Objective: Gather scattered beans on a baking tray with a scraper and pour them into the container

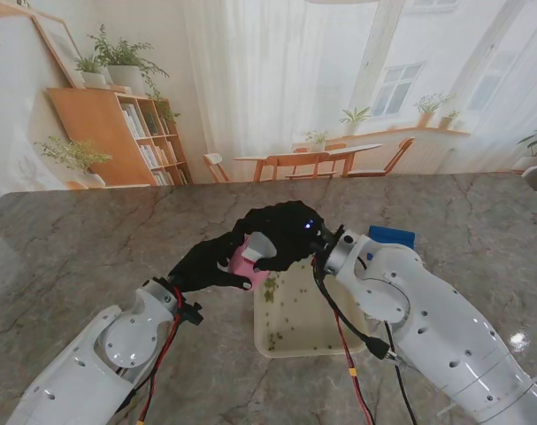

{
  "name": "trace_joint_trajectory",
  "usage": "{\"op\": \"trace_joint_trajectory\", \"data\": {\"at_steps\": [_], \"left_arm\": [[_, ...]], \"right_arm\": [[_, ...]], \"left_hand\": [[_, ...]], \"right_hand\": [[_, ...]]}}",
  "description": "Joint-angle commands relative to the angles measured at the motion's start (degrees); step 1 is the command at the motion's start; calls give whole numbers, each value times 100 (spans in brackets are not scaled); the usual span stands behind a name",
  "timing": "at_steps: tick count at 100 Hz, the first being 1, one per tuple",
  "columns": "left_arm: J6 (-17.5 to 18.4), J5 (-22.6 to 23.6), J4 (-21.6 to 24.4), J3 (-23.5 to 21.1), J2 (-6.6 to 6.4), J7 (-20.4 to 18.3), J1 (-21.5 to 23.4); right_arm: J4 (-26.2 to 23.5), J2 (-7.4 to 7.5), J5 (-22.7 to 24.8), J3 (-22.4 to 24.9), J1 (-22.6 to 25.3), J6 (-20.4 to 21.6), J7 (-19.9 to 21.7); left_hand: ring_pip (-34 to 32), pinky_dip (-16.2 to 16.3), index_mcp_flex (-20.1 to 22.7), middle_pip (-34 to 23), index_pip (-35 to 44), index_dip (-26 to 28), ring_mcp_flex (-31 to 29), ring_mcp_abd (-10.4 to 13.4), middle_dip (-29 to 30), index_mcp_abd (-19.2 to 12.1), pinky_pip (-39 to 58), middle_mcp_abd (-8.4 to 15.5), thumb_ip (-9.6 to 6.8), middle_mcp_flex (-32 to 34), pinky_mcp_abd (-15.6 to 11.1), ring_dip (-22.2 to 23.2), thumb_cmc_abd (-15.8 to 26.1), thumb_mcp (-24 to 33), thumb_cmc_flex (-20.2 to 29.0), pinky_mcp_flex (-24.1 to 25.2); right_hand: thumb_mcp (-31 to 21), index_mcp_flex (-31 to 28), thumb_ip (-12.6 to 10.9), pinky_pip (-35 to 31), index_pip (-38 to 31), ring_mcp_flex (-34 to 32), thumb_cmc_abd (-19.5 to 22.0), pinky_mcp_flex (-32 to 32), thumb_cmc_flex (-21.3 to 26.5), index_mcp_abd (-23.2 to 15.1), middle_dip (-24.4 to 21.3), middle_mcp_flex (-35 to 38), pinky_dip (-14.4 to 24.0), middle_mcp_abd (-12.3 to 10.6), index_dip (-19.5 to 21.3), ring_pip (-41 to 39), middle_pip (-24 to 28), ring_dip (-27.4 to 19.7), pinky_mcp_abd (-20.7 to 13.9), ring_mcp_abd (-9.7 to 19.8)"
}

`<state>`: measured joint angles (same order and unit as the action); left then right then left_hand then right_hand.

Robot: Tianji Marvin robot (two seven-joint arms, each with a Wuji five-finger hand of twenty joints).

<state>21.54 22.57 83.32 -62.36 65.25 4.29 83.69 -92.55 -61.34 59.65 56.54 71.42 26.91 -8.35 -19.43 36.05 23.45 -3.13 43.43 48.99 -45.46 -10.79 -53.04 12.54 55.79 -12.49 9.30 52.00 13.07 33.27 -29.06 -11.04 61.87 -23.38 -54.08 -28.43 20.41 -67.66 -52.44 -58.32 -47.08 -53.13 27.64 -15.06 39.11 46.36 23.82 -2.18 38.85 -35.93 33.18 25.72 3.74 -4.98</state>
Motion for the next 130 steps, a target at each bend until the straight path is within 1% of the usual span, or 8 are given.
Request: {"op": "trace_joint_trajectory", "data": {"at_steps": [1,26,30,44,64,79,102,130], "left_arm": [[-21,-24,-1,-1,10,-7,33],[-48,-16,21,-25,6,-16,56],[-57,-14,25,-29,5,-20,60],[-72,-11,35,-33,3,-25,66],[-72,-11,35,-33,3,-26,66],[-72,-11,35,-33,3,-25,66],[-72,-12,35,-33,3,-25,66],[-72,-11,35,-33,3,-25,66]], "right_arm": [[35,13,-21,3,-108,160,70],[206,67,386,1,-311,786,-267],[197,89,556,2,-316,815,-385],[102,125,725,90,-243,911,-468],[-152,39,29,331,78,765,21],[-595,20,-379,423,436,-269,627],[-1077,115,-300,399,615,-1226,1638],[-998,181,-131,395,519,-983,1864]], "left_hand": [[-275,193,556,-814,1734,480,-275,251,-487,-723,57,980,-697,772,-17,83,1091,1233,1087,12],[-267,190,551,-812,1731,482,-276,251,-481,-705,46,972,-698,772,-7,78,1095,1240,1084,13],[-269,191,549,-809,1730,482,-280,251,-479,-703,46,979,-698,767,-12,78,1096,1241,1082,13],[-267,192,553,-810,1730,485,-277,252,-477,-698,44,974,-698,770,-11,77,1096,1245,1083,13],[-266,194,548,-811,1725,487,-276,258,-475,-703,45,977,-694,763,-16,77,1102,1242,1073,15],[-265,196,548,-814,1724,492,-266,252,-473,-701,43,973,-692,756,-19,78,1103,1242,1075,22],[-269,198,549,-815,1717,495,-268,244,-468,-700,41,976,-692,756,-15,80,1098,1241,1081,24],[-273,205,549,-821,1717,500,-270,250,-466,-703,51,976,-691,751,-9,82,1103,1237,1077,21]], "right_hand": [[-1426,163,-235,19,-217,-436,300,92,1424,-230,79,549,-554,-675,-296,-153,874,84,-1391,1666],[-1575,396,-173,996,-21,200,455,896,702,-678,-276,271,-474,-959,-741,647,367,-83,-630,1573],[-1692,509,-716,1342,187,582,773,1312,67,-687,-580,-86,-571,-922,-851,730,310,-315,-271,1494],[-1054,1102,-1059,1436,1427,2183,1458,3378,-1895,230,-1164,-1404,-882,72,-1005,1037,-404,-617,618,436],[1332,1535,-1337,1222,3193,3549,3284,5041,-2617,1394,-1300,-2447,-915,1052,-374,1308,-1249,-674,1053,-509],[2984,1444,-1577,1120,3982,3148,4219,4730,-2051,1754,-1125,-2272,-359,1344,126,1248,-1782,-202,1177,-507],[3342,1888,-1636,375,4202,2853,4453,3724,-2197,2582,-173,-2160,999,1854,533,-764,-1576,1184,1203,-518],[2787,1587,-1591,571,3895,2573,3648,3427,-2023,2887,723,-1568,1139,1319,888,-379,-871,892,1017,-322]]}}
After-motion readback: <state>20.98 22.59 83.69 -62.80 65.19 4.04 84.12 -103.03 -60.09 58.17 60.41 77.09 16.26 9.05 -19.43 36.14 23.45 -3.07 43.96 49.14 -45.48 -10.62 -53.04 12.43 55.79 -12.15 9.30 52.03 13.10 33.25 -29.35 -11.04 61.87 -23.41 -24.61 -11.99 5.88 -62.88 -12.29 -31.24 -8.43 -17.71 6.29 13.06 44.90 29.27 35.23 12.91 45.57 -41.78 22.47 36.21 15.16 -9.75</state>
